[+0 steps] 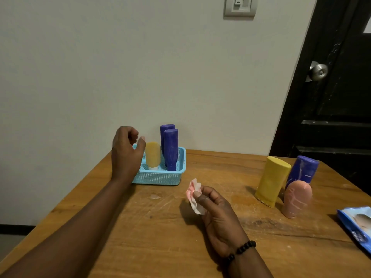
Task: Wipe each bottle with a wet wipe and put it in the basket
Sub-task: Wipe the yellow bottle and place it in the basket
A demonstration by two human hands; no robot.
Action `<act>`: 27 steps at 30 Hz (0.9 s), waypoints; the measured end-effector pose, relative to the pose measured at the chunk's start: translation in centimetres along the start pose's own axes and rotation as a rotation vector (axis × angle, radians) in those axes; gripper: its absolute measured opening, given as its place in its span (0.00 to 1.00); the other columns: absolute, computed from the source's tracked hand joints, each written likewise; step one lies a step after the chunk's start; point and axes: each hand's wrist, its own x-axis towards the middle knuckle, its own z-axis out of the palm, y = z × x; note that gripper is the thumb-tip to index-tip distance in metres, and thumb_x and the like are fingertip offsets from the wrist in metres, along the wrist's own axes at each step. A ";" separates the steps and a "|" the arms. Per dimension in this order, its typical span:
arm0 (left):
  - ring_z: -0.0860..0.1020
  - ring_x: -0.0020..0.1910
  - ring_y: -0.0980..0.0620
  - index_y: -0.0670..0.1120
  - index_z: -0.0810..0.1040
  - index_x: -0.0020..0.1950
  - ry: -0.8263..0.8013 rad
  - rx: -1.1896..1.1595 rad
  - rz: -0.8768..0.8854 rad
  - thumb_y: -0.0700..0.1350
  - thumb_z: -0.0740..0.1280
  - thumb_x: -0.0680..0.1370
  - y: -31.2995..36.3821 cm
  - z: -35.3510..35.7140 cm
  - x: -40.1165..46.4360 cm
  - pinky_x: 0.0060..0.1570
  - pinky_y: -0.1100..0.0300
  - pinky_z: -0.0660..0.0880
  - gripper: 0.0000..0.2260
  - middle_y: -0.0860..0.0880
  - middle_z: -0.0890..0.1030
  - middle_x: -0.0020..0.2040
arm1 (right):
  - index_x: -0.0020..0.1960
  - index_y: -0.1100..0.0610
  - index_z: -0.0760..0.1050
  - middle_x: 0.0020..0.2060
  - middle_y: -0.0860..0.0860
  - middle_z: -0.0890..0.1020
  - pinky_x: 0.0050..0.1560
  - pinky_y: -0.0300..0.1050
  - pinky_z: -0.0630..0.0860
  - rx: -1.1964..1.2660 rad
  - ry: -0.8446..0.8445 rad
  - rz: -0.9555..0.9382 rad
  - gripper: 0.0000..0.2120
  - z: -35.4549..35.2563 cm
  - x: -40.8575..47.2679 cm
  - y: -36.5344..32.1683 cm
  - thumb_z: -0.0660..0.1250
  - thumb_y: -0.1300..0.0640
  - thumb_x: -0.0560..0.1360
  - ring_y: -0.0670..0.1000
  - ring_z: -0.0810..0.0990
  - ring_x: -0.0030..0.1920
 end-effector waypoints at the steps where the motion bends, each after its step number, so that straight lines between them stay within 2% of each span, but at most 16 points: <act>1: 0.74 0.42 0.48 0.44 0.70 0.49 0.072 -0.018 0.028 0.40 0.68 0.79 0.8 -0.2 -0.8 0.42 0.53 0.77 0.07 0.46 0.75 0.45 | 0.52 0.59 0.83 0.53 0.60 0.84 0.60 0.64 0.74 0.035 0.000 -0.005 0.14 0.0 -0.1 -0.2 0.73 0.60 0.67 0.60 0.80 0.51; 3: 0.73 0.39 0.48 0.45 0.70 0.47 0.081 -0.062 0.058 0.38 0.68 0.79 2.6 -0.5 -2.7 0.38 0.54 0.75 0.07 0.48 0.74 0.41 | 0.53 0.60 0.82 0.54 0.60 0.83 0.60 0.62 0.73 0.127 -0.001 -0.025 0.13 0.0 -0.4 -0.9 0.72 0.61 0.68 0.58 0.79 0.52; 7: 0.74 0.41 0.56 0.48 0.72 0.49 -0.169 -0.210 0.022 0.38 0.69 0.78 6.8 0.2 -7.5 0.39 0.68 0.73 0.08 0.55 0.75 0.43 | 0.56 0.60 0.79 0.52 0.57 0.85 0.61 0.52 0.74 0.337 0.080 -0.135 0.16 -1.1 -1.9 -2.9 0.70 0.64 0.68 0.55 0.80 0.54; 12: 0.76 0.45 0.56 0.56 0.72 0.52 -0.496 -0.286 0.033 0.44 0.71 0.77 11.6 3.2 -11.9 0.41 0.64 0.76 0.11 0.56 0.76 0.46 | 0.57 0.59 0.79 0.54 0.54 0.84 0.50 0.44 0.77 0.277 0.104 -0.243 0.14 -4.0 -5.4 -4.6 0.68 0.63 0.71 0.52 0.81 0.55; 15: 0.75 0.47 0.57 0.57 0.71 0.54 -0.605 -0.306 0.046 0.47 0.73 0.75 14.1 5.8 -13.9 0.42 0.63 0.74 0.14 0.57 0.75 0.49 | 0.51 0.56 0.82 0.49 0.50 0.86 0.46 0.42 0.80 0.227 0.118 -0.315 0.11 -6.2 -7.6 -6.1 0.68 0.62 0.70 0.50 0.84 0.51; 17: 0.74 0.50 0.58 0.56 0.70 0.57 -0.631 -0.289 0.017 0.49 0.75 0.74 15.3 7.8 -14.7 0.43 0.65 0.72 0.18 0.56 0.75 0.55 | 0.45 0.52 0.85 0.52 0.50 0.85 0.42 0.41 0.81 0.228 0.147 -0.349 0.09 -7.7 -8.5 -6.8 0.70 0.61 0.67 0.50 0.84 0.52; 19: 0.74 0.55 0.56 0.54 0.69 0.61 -0.634 -0.266 -0.032 0.49 0.76 0.73 16.2 10.0 -14.8 0.45 0.65 0.72 0.22 0.54 0.74 0.59 | 0.45 0.49 0.85 0.57 0.50 0.83 0.43 0.43 0.82 0.247 0.184 -0.363 0.12 -9.0 -9.0 -7.1 0.71 0.59 0.64 0.52 0.82 0.57; 21: 0.73 0.61 0.53 0.51 0.69 0.65 -0.658 -0.215 -0.060 0.50 0.77 0.72 16.6 12.1 -14.7 0.53 0.59 0.75 0.27 0.52 0.74 0.64 | 0.50 0.50 0.84 0.61 0.51 0.81 0.47 0.47 0.82 0.288 0.215 -0.358 0.14 -10.3 -9.2 -6.9 0.69 0.60 0.66 0.54 0.79 0.60; 24: 0.70 0.70 0.48 0.51 0.66 0.72 -0.771 -0.224 -0.143 0.48 0.78 0.71 17.0 14.1 -14.2 0.63 0.51 0.74 0.33 0.50 0.71 0.71 | 0.49 0.53 0.84 0.59 0.55 0.82 0.62 0.56 0.75 0.325 0.230 -0.333 0.11 -11.6 -9.3 -6.1 0.67 0.61 0.70 0.56 0.79 0.61; 27: 0.67 0.74 0.45 0.53 0.62 0.76 -0.923 -0.372 -0.276 0.47 0.78 0.72 17.0 15.0 -14.0 0.69 0.45 0.70 0.38 0.51 0.66 0.77 | 0.53 0.56 0.82 0.57 0.57 0.83 0.60 0.56 0.74 0.387 0.231 -0.330 0.13 -12.5 -9.4 -5.6 0.67 0.62 0.70 0.57 0.80 0.59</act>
